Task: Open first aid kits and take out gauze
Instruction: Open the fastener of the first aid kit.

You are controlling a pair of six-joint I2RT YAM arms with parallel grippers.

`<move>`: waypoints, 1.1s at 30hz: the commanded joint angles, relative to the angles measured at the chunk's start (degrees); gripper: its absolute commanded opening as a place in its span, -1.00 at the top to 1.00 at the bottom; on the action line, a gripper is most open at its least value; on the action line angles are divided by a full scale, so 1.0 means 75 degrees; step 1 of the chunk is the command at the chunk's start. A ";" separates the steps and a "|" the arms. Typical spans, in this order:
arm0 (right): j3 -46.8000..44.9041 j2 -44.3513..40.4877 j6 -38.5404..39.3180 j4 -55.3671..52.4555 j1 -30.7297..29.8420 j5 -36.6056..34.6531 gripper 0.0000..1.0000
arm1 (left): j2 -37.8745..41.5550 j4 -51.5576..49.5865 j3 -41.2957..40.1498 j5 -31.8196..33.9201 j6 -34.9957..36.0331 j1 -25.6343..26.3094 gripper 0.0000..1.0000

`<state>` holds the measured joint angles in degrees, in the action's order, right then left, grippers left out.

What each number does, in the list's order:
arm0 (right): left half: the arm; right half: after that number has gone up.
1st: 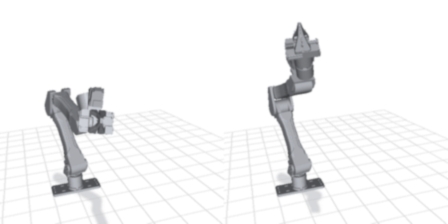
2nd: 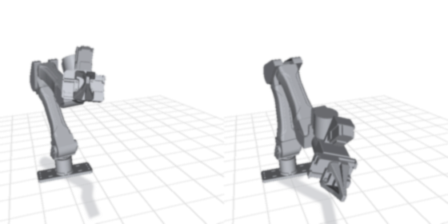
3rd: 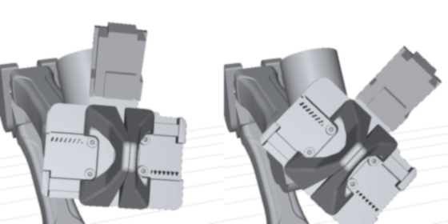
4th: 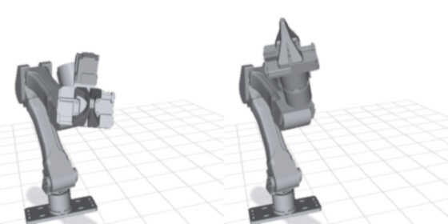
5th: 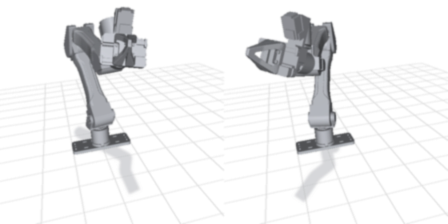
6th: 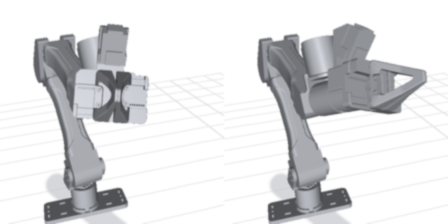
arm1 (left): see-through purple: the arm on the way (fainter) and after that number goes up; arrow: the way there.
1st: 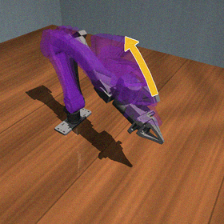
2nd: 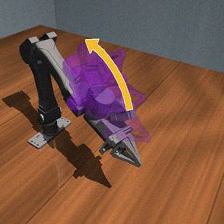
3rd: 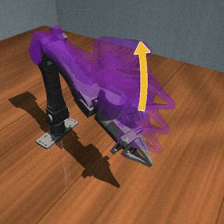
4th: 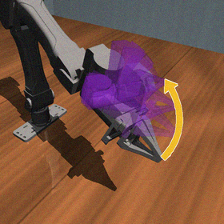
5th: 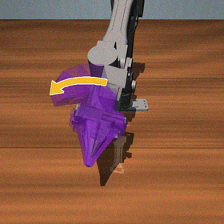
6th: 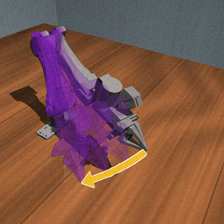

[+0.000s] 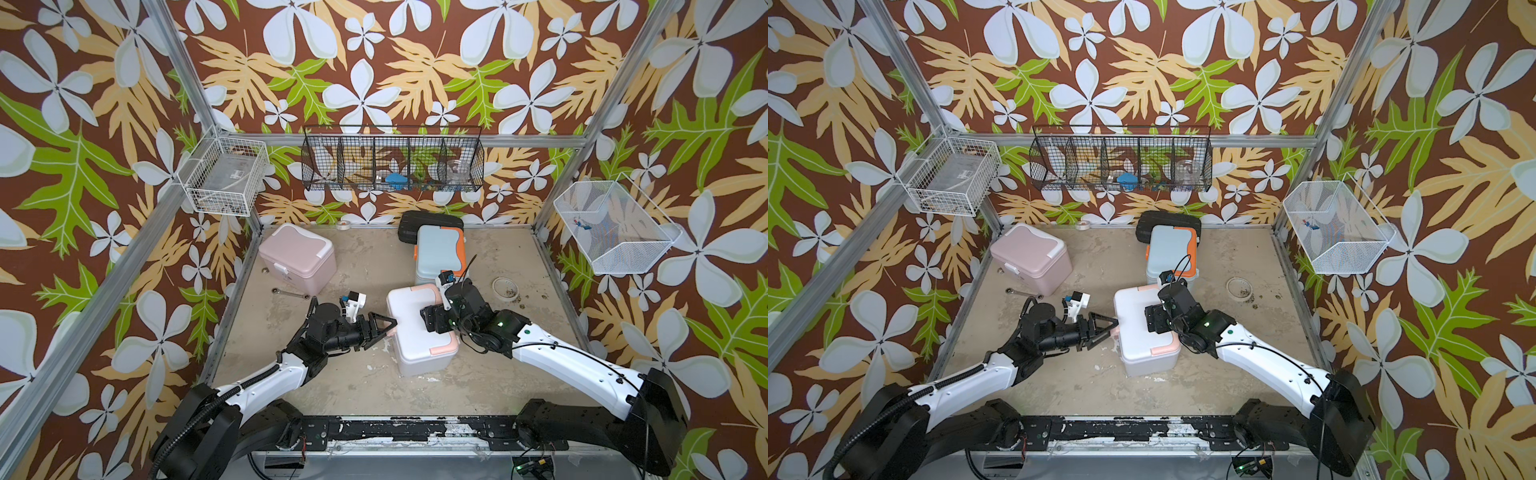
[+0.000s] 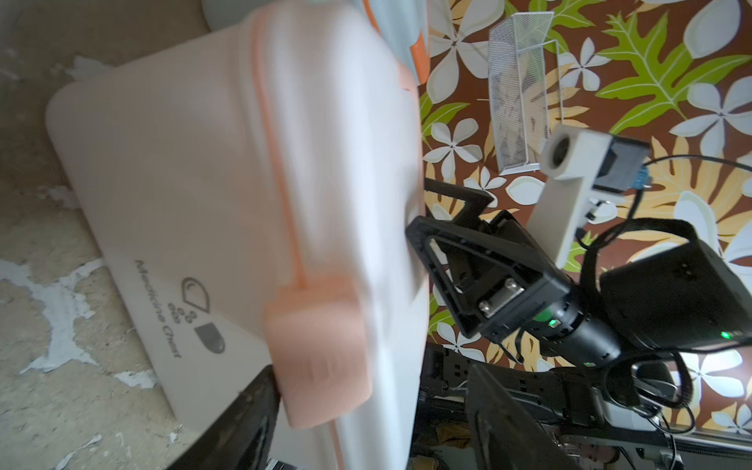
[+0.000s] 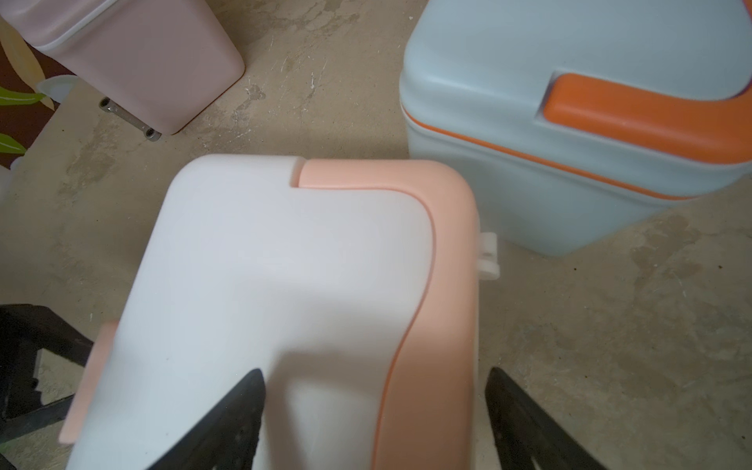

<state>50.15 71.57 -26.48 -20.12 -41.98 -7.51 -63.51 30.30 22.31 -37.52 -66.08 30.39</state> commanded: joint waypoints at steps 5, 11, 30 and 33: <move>-0.0107 0.0108 0.0410 -0.2123 0.0013 -0.0386 -0.68 | 0.0492 -0.0138 -0.0136 -0.0084 0.0233 -0.0336 -0.57; -0.0145 0.0058 0.0426 -0.2050 0.0015 -0.0268 -0.69 | 0.0401 -0.0043 -0.0099 -0.0245 0.0191 -0.0340 -0.68; -0.0493 -0.0405 0.0287 -0.1514 0.0019 0.0116 -0.71 | -0.0534 -0.5109 0.2240 0.2482 0.2594 0.0562 -0.75; -0.0677 -0.0570 0.0228 -0.1310 0.0028 0.0236 -0.70 | -0.0683 -0.5796 0.2586 0.2942 0.2763 0.0649 -0.71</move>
<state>46.59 67.35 -26.39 -18.52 -41.74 -6.09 -68.07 -5.74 40.25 -20.75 -48.16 34.83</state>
